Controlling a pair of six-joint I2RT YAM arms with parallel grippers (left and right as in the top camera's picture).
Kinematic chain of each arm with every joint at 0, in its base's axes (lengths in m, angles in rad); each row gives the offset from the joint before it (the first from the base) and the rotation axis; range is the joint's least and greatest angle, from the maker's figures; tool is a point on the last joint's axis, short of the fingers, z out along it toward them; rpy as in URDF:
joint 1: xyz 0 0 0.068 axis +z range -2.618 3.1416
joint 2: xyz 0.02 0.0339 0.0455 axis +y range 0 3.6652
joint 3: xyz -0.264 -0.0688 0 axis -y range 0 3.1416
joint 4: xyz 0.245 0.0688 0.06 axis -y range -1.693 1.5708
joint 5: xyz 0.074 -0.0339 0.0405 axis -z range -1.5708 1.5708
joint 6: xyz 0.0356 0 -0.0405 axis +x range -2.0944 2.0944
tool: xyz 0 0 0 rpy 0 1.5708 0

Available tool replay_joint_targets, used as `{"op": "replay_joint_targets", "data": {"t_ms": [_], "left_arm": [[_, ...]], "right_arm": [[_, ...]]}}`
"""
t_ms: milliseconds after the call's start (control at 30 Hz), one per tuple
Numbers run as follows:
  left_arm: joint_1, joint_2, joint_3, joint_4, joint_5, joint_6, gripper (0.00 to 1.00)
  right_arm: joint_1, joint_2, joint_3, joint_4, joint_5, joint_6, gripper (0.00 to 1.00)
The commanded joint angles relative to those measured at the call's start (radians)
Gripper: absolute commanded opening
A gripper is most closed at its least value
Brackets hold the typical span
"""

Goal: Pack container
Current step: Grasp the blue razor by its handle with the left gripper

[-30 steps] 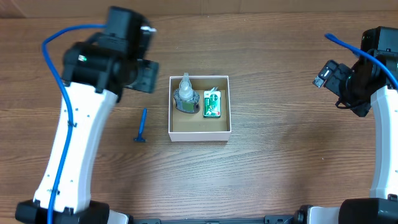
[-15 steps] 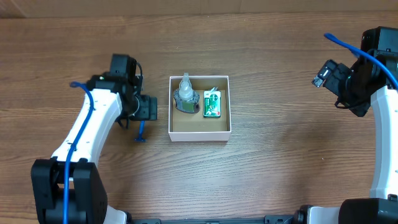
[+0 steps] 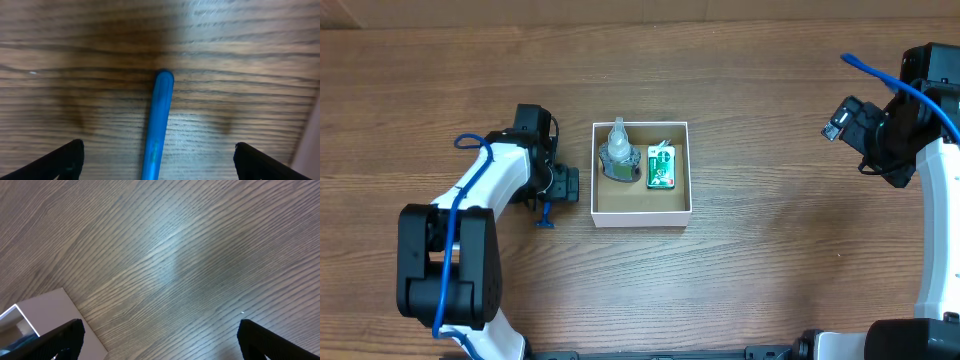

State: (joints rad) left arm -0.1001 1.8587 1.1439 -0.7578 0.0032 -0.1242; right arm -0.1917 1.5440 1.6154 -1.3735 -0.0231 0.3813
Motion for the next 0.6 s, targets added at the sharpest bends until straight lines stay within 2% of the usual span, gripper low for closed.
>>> {"op": "replay_joint_targets", "data": {"t_ms": [0, 133, 400, 567], "left_arm": [[0.002, 0.023, -0.01, 0.012, -0.014, 0.013, 0.93], [0.002, 0.023, -0.01, 0.021, -0.013, 0.012, 0.87], [0.002, 0.065, -0.011, 0.019, -0.014, 0.013, 0.89], [0.002, 0.098, -0.01, 0.005, -0.013, 0.012, 0.88]], "right_arm": [[0.0, 0.004, 0.0, 0.002, -0.005, 0.003, 1.0], [0.0, 0.004, 0.0, 0.002, -0.005, 0.003, 1.0], [0.0, 0.003, 0.0, -0.006, -0.005, 0.003, 1.0], [0.0, 0.004, 0.0, -0.006, -0.005, 0.003, 1.0]]}}
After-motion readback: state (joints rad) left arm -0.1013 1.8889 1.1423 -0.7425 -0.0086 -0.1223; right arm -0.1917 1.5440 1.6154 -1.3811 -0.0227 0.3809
